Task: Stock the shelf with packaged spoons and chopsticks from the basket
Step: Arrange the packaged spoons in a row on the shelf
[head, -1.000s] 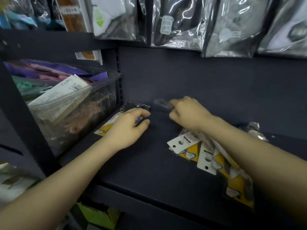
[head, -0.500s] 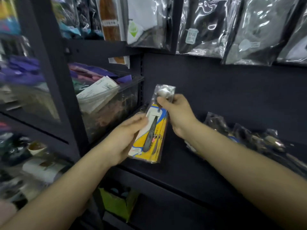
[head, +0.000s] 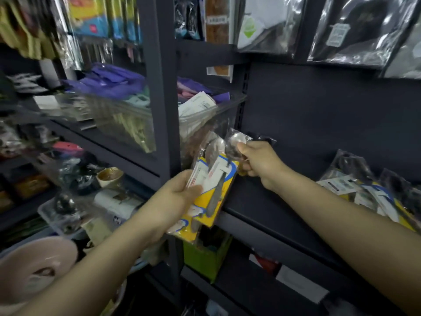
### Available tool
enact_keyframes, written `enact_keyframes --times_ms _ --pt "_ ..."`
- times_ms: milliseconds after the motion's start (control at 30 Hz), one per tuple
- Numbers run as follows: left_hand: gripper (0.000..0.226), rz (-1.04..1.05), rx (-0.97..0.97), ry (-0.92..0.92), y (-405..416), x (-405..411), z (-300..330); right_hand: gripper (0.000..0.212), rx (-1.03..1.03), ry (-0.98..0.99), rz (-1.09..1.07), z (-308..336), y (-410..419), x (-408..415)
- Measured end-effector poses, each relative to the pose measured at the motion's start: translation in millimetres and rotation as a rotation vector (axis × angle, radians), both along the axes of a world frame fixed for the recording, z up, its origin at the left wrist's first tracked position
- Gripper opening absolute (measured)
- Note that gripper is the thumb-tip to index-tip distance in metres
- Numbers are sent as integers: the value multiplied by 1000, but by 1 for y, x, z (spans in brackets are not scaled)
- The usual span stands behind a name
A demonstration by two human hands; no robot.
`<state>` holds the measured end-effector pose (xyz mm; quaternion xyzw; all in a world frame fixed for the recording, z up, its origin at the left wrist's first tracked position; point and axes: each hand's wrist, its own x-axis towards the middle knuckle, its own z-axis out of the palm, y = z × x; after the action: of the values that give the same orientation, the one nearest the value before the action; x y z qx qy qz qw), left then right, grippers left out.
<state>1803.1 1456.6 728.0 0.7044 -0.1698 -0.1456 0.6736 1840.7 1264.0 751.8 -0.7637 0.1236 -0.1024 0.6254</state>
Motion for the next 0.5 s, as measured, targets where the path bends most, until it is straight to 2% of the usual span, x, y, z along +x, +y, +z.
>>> enact_keyframes --times_ms 100,167,233,367,467,500 --pt "14 67 187 -182 19 3 -4 32 -66 24 -103 -3 -17 17" --pt "10 158 482 -438 33 7 -4 30 -147 16 -166 -4 -27 30" --pt "18 256 735 -627 44 6 -3 28 -187 17 -187 -7 -28 40" --pt "17 309 681 -695 49 -1 6 26 -240 85 -197 -18 -19 63" --pt "14 184 567 -558 49 -1 6 7 -665 141 -234 -23 -14 71" --pt "19 113 504 -485 47 1 5 15 -812 156 -262 -24 -14 71"
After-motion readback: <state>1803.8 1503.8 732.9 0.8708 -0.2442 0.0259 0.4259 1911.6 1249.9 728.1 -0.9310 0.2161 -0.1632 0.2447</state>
